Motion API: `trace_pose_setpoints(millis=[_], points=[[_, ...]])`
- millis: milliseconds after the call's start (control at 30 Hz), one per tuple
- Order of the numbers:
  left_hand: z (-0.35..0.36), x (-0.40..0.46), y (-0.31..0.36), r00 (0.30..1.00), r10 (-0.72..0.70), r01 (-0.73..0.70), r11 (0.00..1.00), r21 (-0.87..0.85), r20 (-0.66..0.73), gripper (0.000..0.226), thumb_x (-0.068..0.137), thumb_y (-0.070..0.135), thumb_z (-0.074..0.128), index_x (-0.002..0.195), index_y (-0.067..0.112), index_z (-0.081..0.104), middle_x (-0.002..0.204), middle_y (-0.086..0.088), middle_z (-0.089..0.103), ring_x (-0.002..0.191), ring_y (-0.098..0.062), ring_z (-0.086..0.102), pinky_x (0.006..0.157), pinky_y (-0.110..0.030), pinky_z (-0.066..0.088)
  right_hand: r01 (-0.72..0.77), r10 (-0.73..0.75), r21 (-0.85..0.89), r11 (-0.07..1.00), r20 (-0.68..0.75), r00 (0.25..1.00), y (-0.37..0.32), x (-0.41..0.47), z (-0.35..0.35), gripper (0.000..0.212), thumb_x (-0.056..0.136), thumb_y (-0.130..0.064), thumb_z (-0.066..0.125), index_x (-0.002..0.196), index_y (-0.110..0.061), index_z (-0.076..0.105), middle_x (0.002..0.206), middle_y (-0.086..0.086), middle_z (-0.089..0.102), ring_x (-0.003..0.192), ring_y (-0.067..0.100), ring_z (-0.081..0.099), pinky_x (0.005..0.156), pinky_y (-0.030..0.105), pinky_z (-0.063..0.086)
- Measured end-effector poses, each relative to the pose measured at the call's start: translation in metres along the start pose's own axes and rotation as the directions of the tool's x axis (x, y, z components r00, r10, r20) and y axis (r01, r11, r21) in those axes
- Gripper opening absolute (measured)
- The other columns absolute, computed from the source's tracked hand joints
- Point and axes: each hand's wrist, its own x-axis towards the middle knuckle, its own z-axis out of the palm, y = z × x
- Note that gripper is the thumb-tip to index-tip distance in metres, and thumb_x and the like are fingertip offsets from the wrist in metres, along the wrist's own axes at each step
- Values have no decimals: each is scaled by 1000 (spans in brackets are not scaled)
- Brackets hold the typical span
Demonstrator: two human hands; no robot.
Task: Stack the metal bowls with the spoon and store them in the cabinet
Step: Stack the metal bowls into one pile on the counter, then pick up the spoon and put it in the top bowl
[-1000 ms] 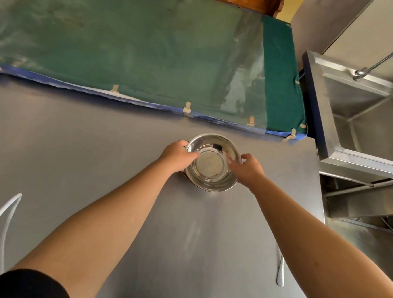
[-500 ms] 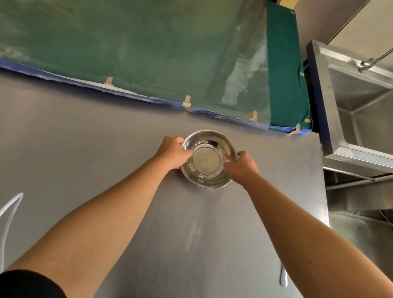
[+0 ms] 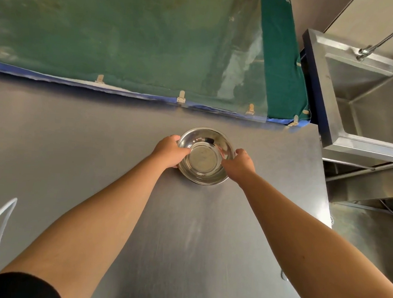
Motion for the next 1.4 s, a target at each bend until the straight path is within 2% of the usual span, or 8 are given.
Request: trace_pose_setpoints(millis=[133,433,667,767,933,1133,1333,1400], points=[[8,-8,2,999,-14,15,1000,-27,33,40,80,30,71,119,20,67,98,-7,74,83,-23,74,63,-40,65,-49,48,53,997,9,999,13,-4,-5,57,88,-26,66,139,-6,48,107,6,56,96,28,60,82,40,57],[59,-49,9,995,70,-69,997,-19,73,34,78,34,70,111,28,64,96,0,74,82,-25,74,67,-49,65,-115,120,138,984,-25,992,79,-33,-29,50,89,-25,65,134,-8,52,98,2,58,92,26,62,85,43,59],[106,-84,6,987,120,-121,993,6,111,34,79,33,72,112,33,64,94,17,68,89,-20,71,78,-48,63,-177,192,155,972,-88,977,138,-65,-40,49,90,-24,61,136,-13,52,91,-2,59,78,17,61,65,29,50],[121,-100,4,984,131,-136,990,37,121,41,81,35,72,120,30,64,92,20,65,88,-18,70,78,-48,63,-186,207,228,956,-74,975,159,-79,-41,53,91,-23,61,141,-11,50,105,3,63,94,25,66,83,40,58],[136,-117,-3,986,119,-126,991,51,117,44,82,34,72,125,28,64,96,18,65,91,-23,70,80,-50,62,-172,203,282,944,-85,976,186,-92,-39,55,94,-28,58,146,-12,49,134,9,63,118,30,63,98,39,52],[143,-127,-9,992,77,-80,997,23,102,40,80,36,71,119,31,65,95,15,69,87,-19,70,81,-48,62,-123,179,328,936,-146,973,206,-97,-37,49,97,-34,58,142,-17,52,123,2,68,110,24,64,88,34,51],[143,-135,-11,989,99,-108,991,81,106,32,83,34,69,114,32,61,96,13,69,94,-20,69,79,-40,59,-193,225,155,969,-232,946,235,-94,-45,42,94,-20,59,135,-14,53,112,7,68,82,22,61,71,29,43],[144,-136,-11,986,135,-149,976,159,97,31,85,34,68,114,28,61,102,9,68,97,-21,66,78,-33,52,-209,214,48,977,-238,947,245,-92,-46,43,93,-21,61,134,-10,52,120,11,65,94,28,64,75,30,42]])
